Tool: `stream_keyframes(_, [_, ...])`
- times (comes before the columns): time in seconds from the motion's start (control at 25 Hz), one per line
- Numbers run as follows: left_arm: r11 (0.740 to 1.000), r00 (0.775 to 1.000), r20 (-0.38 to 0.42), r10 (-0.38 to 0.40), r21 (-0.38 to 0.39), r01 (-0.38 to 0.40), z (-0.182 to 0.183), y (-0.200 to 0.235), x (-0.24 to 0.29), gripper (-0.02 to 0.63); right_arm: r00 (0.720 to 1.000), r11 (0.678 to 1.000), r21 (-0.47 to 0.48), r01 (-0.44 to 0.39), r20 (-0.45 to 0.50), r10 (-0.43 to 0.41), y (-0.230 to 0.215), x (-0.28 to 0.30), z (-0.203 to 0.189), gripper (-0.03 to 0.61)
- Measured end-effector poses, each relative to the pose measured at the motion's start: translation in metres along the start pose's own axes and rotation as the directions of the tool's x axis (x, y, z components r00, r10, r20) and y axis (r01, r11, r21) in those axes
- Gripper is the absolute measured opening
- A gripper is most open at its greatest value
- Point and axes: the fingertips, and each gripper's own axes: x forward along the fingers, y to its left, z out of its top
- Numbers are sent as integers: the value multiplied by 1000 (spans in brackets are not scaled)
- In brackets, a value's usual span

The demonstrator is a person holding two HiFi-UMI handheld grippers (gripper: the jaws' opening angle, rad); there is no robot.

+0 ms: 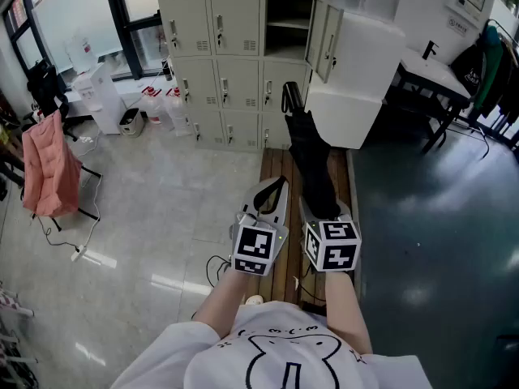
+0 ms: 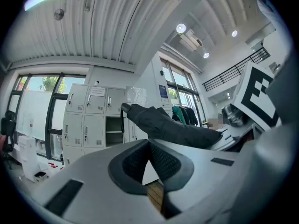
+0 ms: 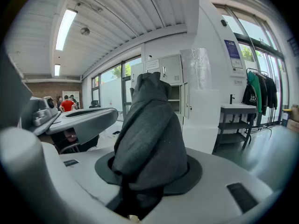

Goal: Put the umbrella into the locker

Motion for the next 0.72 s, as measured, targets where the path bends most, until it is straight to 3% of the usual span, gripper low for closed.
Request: stream_keyframes(0.72, [999, 999, 7, -31, -15, 31, -14, 71, 38, 0, 999, 999, 34, 39, -32, -38, 11, 74, 12, 167])
